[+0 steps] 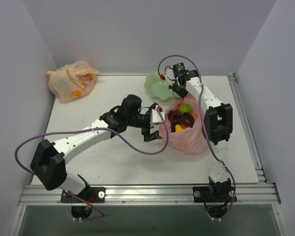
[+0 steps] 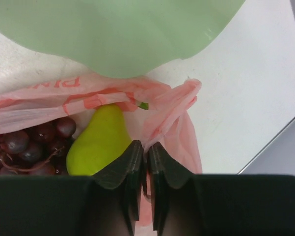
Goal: Place the fake fruits into the plastic bag and tie a complex knot
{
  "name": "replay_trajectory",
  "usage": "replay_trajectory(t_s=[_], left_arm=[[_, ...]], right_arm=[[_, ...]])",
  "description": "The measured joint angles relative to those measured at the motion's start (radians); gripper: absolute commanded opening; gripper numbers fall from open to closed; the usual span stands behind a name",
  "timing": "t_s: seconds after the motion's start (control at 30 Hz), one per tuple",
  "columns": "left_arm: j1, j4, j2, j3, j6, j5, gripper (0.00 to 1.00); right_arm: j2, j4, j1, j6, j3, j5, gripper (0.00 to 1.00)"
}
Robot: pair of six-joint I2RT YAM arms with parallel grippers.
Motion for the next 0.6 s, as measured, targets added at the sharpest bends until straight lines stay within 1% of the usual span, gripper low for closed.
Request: replay_trajectory(t_s=[0.07, 0.23, 0.3, 0.33, 0.37, 0.4, 0.47, 0.5, 0.57, 0.6], left_arm=[[-0.023, 0.007, 0.016, 0.009, 0.006, -0.013, 0.97], [-0.068, 0.011, 0.073, 0.019, 0.03, -0.038, 0.97], [-0.079, 0.011, 0.097, 0.02, 0.035, -0.058, 0.92], [-0.082, 0.008, 0.109, 0.023, 0.038, -0.071, 0.88], [-0.084, 0.004, 0.125, 0.031, 0.038, -0.084, 0.81], [-0.085, -0.003, 0.141, 0.041, 0.036, -0.097, 0.68], [-0.084, -0.019, 0.169, 0.069, 0.028, -0.127, 0.51], [-0.082, -0.027, 0.175, 0.081, 0.024, -0.139, 0.33], [-0.075, -0.036, 0.172, 0.093, 0.017, -0.155, 0.2], [-0.071, -0.037, 0.166, 0.097, 0.015, -0.162, 0.1]], right_arm=[[0.012, 0.002, 0.0, 0.01, 0.004, -0.001, 0.0], [0.011, 0.002, -0.002, 0.026, 0.004, -0.005, 0.0], [0.007, 0.005, -0.006, 0.035, -0.001, -0.014, 0.0], [0.002, 0.005, -0.007, 0.04, -0.008, -0.019, 0.0], [-0.006, 0.004, -0.008, 0.048, -0.018, -0.024, 0.0], [-0.018, 0.005, -0.011, 0.057, -0.03, -0.033, 0.0], [-0.049, 0.0, -0.019, 0.078, -0.052, -0.052, 0.0], [-0.07, 0.0, -0.024, 0.092, -0.061, -0.064, 0.0], [-0.122, -0.007, -0.04, 0.114, -0.077, -0.09, 0.0], [-0.152, -0.013, -0.049, 0.127, -0.079, -0.101, 0.0]])
